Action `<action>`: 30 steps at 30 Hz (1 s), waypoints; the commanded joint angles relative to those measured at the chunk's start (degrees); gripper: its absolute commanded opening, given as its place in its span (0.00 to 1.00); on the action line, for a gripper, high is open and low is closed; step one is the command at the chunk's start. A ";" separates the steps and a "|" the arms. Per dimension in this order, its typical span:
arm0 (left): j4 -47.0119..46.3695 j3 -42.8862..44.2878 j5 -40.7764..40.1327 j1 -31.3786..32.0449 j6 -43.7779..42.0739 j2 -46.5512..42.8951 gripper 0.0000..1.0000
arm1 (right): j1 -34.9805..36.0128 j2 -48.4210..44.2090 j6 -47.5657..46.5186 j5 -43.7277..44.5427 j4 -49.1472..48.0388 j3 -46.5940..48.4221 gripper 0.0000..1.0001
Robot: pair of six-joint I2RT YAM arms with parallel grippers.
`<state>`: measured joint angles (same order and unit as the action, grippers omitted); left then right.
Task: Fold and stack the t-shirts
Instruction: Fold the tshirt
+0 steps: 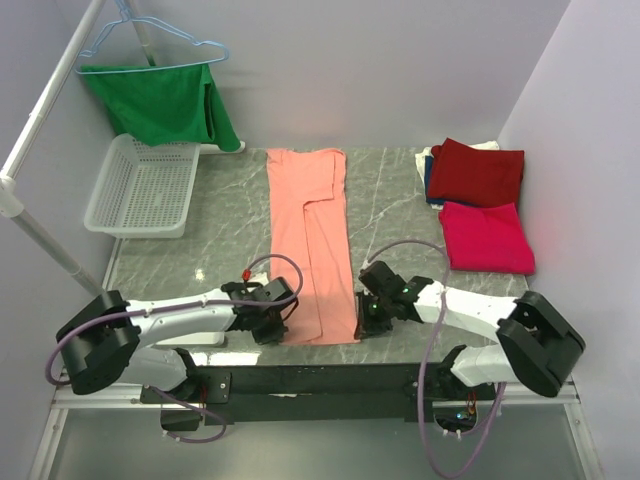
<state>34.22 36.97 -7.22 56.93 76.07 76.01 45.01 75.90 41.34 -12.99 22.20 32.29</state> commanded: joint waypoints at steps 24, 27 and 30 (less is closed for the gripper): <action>14.64 7.14 -9.81 4.42 6.72 -3.50 0.01 | 0.34 -7.87 -3.19 3.93 12.25 7.07 0.00; 18.07 10.83 -15.96 4.33 7.95 -3.24 0.01 | -0.19 -6.38 -4.16 6.22 12.43 10.76 0.00; 21.31 15.40 -20.54 3.90 8.13 -0.61 0.01 | -1.50 -3.92 -5.30 8.51 12.52 14.54 0.00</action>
<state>47.83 46.37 -17.50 61.10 82.28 73.25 44.95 69.97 38.63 -9.45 33.12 41.80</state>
